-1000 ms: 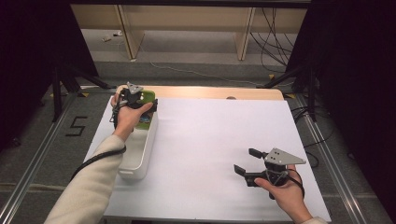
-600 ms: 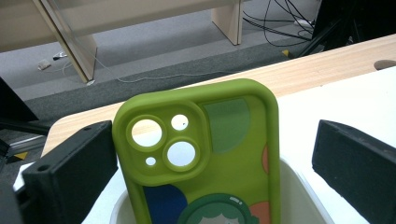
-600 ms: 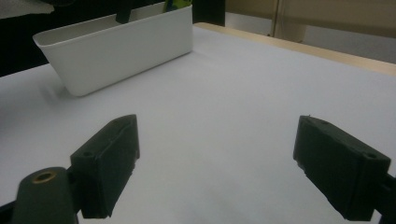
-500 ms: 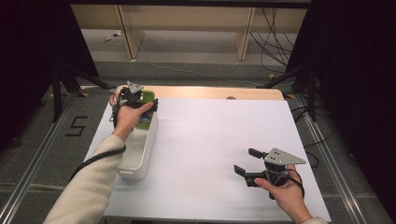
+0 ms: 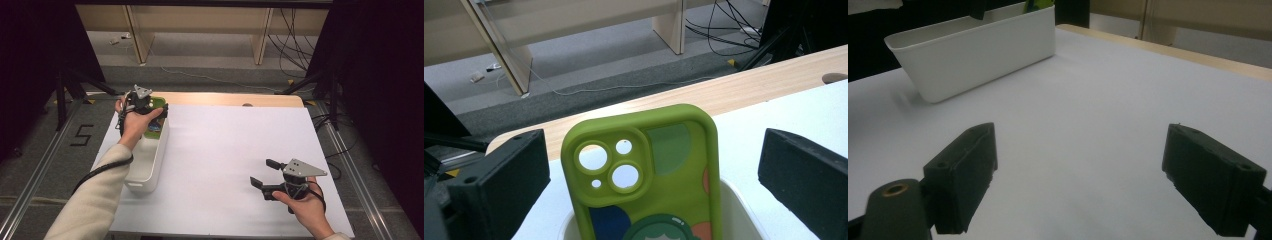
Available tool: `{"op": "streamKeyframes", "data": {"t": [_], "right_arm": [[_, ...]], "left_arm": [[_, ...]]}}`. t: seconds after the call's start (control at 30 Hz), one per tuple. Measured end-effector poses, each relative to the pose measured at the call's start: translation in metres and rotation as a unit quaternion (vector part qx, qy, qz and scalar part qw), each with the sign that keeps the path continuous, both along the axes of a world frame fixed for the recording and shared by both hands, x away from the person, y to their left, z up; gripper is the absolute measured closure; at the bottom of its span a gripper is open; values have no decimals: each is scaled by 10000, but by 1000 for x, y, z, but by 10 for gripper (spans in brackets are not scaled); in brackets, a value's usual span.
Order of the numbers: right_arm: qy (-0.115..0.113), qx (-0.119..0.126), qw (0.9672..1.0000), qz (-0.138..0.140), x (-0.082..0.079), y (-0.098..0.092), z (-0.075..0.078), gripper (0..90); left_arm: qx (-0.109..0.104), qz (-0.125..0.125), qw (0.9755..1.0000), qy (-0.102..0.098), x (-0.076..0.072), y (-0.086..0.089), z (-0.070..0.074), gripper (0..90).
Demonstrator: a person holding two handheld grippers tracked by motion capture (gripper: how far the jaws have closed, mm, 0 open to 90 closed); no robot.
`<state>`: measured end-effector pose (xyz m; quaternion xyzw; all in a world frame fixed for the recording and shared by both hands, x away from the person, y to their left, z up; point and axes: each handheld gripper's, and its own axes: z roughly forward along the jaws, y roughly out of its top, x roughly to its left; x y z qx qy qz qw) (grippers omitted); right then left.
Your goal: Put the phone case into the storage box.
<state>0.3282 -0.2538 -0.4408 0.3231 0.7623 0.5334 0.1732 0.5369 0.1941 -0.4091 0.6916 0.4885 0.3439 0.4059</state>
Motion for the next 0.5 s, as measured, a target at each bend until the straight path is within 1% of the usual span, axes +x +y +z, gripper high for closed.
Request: {"op": "streamKeyframes", "data": {"t": [0.2,0.37,0.5], "right_arm": [[-6,-4,10000,-3,0,0,0,156],[-5,-5,10000,-3,0,0,0,156],[-14,8,10000,-5,1,0,0,156]], "left_arm": [[-30,-42,10000,-41,-5,0,4,0],[-128,-61,9999,-56,-11,-1,5,0],[-136,-77,9999,-55,-15,2,6,0]]}}
